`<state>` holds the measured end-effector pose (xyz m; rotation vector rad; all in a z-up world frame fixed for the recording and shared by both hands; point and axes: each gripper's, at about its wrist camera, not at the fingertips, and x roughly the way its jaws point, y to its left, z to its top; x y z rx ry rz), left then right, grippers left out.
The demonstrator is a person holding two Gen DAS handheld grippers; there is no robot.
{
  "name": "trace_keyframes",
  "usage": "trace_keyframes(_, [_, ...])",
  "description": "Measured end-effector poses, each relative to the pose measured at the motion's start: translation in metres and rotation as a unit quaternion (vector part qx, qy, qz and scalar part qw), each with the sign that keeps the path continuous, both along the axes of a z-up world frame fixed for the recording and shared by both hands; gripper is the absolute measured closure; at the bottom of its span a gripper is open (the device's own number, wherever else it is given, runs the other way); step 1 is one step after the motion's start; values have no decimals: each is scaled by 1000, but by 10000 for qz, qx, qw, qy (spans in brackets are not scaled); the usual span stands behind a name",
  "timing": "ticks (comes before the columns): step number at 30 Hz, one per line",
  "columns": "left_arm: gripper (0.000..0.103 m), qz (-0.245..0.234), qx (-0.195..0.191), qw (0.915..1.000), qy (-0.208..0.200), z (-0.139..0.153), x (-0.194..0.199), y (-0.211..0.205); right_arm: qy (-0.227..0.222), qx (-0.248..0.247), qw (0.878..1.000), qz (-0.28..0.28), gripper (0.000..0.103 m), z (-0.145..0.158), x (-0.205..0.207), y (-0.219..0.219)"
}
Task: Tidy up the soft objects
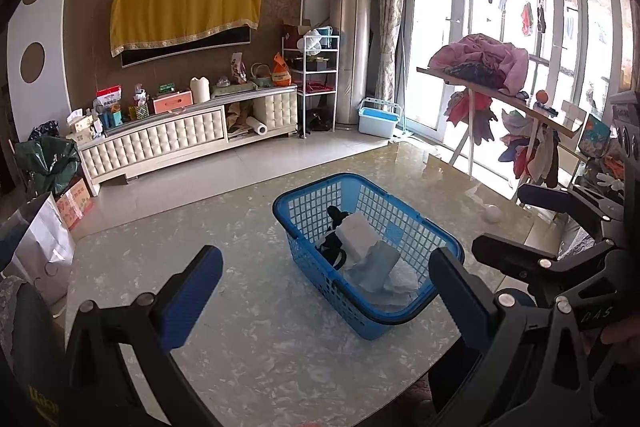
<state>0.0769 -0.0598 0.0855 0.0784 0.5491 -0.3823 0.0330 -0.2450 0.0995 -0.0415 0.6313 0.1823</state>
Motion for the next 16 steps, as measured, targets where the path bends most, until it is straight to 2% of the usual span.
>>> trace_keyframes(16, [1,43,-12,10000,-21,1,-3,0,-53,0,10000,0,0,2,-6,-2])
